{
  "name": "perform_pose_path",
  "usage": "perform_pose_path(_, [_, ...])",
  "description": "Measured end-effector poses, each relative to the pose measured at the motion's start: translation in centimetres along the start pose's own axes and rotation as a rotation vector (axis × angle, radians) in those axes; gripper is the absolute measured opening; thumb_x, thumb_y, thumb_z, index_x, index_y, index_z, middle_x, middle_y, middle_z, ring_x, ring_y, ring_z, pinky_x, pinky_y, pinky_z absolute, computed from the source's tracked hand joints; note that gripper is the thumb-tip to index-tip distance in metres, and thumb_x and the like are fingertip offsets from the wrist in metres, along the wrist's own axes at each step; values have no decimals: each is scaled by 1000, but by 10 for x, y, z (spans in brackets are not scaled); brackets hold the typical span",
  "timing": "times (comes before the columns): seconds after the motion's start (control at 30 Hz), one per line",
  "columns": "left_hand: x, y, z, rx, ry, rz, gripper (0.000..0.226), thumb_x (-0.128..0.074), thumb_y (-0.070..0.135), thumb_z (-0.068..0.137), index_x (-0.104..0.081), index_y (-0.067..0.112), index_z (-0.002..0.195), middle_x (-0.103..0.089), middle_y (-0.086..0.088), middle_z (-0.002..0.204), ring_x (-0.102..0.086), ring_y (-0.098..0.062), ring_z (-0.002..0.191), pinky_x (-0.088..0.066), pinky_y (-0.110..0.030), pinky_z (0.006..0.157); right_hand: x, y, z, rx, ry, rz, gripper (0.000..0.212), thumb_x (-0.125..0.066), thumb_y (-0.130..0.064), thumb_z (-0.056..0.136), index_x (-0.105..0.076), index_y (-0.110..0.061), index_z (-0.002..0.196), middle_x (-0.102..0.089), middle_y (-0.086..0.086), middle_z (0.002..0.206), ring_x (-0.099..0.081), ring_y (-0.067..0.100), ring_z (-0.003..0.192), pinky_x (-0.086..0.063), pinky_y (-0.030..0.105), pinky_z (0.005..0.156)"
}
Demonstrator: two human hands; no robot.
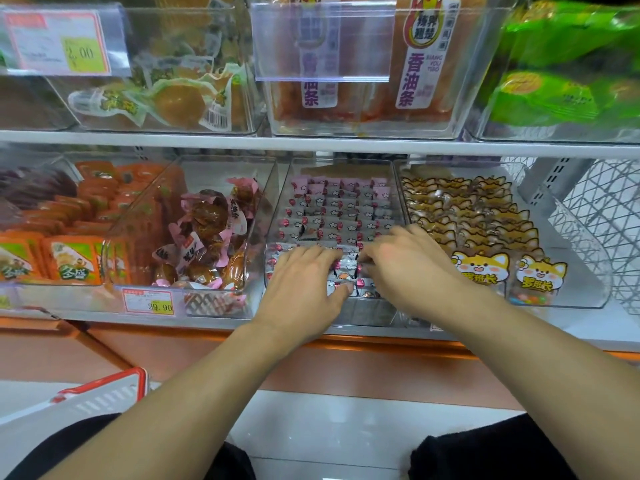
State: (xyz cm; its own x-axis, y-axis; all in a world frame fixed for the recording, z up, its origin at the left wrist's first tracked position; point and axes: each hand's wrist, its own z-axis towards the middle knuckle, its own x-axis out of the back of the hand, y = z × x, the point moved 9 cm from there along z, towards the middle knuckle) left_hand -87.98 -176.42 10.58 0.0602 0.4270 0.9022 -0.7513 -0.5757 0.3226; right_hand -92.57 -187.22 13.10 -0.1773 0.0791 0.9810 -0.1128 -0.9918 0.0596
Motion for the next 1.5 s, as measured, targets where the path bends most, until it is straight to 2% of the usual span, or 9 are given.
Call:
perform_pose_path(0.13, [2,-2,-2,29,-33,-79,61,-66,46,90,-45,27,145,-60,2,130,-47,-20,122,-31,-33,104,7,-4,8,-20,28,143,33,-64,-49,94,-69,-30,120,-66,-4,110,-56,23,111,-41,36,91])
perform_pose_path(0.27, [2,-12,-5,98,-74,-163,73,-69,46,89,-35,28,151,-58,-1,135,-45,-23,128,-35,-37,108,-1,-8,13,-62,-28,260,7,-71,-36,92,-68,-30,93,-60,-9,93,-59,16,95,-37,27,73])
perform_pose_path(0.53, [5,-15,-5,121,-106,-268,74,-65,49,93,-30,28,155,-55,0,141,-47,-20,132,-41,-41,110,40,32,-14,-320,390,888,15,-61,-28,100,-53,-34,89,-63,-9,80,-58,-6,70,-42,9,53])
perform_pose_path(0.67, [31,-17,-4,230,58,-663,49,-68,44,92,-55,28,137,-67,6,127,-62,-7,113,-50,-32,96,27,48,-28,-564,392,1516,7,-60,-19,101,-58,-15,96,-75,9,94,-74,15,77,-60,31,73])
perform_pose_path(0.83, [27,-23,-17,473,4,-1296,39,-77,40,76,-75,17,108,-78,-6,100,-75,-19,88,-59,-26,73,-1,33,-41,-723,179,2078,14,-55,-3,100,-61,5,109,-76,19,98,-77,23,82,-61,29,69])
perform_pose_path(0.97, [17,-30,-26,623,-13,-1584,28,-81,34,66,-83,19,90,-79,-1,95,-76,-22,94,-59,-22,73,-6,24,-43,-727,15,2131,19,-51,-4,102,-61,5,114,-76,22,104,-76,36,91,-62,32,70])
perform_pose_path(1.27, [13,-41,-30,734,51,-1689,38,-86,24,56,-80,9,90,-79,-8,99,-76,-21,92,-60,-24,70,-13,23,-46,-753,-63,2094,9,-47,-2,104,-56,-3,105,-72,27,110,-74,43,94,-64,36,71])
perform_pose_path(1.43, [18,-39,-27,674,56,-1632,32,-87,22,55,-79,11,84,-78,-7,93,-75,-14,83,-58,-20,68,-11,13,-45,-673,-184,2137,35,-68,-25,93,-61,-3,120,-71,25,118,-71,44,103,-63,40,78])
perform_pose_path(1.5, [21,-37,-27,629,53,-1612,34,-88,23,54,-79,12,84,-77,-10,95,-74,-16,85,-59,-22,70,-9,14,-44,-625,-167,2075,30,-73,-21,84,-62,-1,104,-69,26,122,-72,38,105,-63,35,77])
